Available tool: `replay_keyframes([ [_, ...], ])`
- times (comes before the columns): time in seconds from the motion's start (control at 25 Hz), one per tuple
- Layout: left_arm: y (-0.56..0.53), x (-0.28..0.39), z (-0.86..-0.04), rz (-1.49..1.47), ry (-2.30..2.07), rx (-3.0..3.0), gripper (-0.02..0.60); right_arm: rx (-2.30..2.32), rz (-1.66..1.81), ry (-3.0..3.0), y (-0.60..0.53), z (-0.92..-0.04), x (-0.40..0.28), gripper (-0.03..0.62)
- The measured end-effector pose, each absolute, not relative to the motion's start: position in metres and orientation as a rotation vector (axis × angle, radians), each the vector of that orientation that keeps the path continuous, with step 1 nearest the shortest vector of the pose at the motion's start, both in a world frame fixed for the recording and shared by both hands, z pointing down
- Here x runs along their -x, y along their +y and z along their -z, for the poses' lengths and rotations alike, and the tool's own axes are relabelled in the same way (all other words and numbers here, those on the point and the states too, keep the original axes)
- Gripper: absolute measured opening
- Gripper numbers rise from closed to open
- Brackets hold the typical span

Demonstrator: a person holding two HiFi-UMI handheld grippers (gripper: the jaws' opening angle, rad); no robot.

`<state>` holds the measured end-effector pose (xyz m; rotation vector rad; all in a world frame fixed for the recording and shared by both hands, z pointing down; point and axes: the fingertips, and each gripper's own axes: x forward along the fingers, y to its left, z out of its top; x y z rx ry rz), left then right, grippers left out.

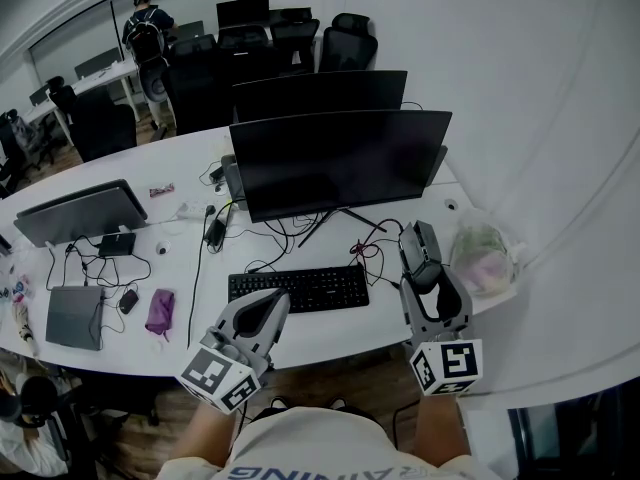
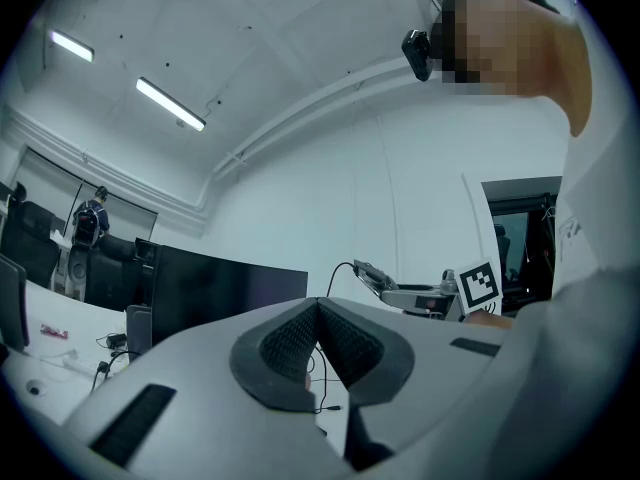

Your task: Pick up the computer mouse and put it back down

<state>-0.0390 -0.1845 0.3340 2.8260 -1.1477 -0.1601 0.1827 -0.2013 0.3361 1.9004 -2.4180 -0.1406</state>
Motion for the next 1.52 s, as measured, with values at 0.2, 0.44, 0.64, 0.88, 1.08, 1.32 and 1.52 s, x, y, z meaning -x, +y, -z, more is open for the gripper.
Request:
replay_keyframes([
  [0.2,-0.183,0.04,-0.336,0.155,-1.149,-2.824,0.005,-1.887,0.124,-2.414,-0.202,-0.344,-0.182,0.264],
  [0.44,-0.183,0.041,-0.339,0.152,-1.156,-2.817,0.005,-1.889,0.095,-2.402,-0.204,-0.351,-0.182,0.264],
  [0.64,-0.185,0.04,-0.339,0.148,-1.154,-2.813,0.005,-1.882,0.073,-2.387,-0.207,-0.359,-0.184,0.264],
  [0.88,-0.185,0.037,-0.342,0.134,-1.149,-2.807,0.005,-1.875,0.018,-2.353,-0.213,-0.378,-0.19,0.264],
  [1.08,-0.188,0.037,-0.343,0.128,-1.148,-2.804,0.005,-1.865,-0.044,-2.313,-0.221,-0.403,-0.195,0.264],
  [1.32,-0.191,0.037,-0.345,0.115,-1.156,-2.797,0.005,-1.839,-0.154,-2.237,-0.234,-0.451,-0.204,0.264],
  [1.52,-0.195,0.038,-0.347,0.109,-1.164,-2.79,0.005,-1.8,-0.252,-2.176,-0.242,-0.496,-0.21,0.264],
])
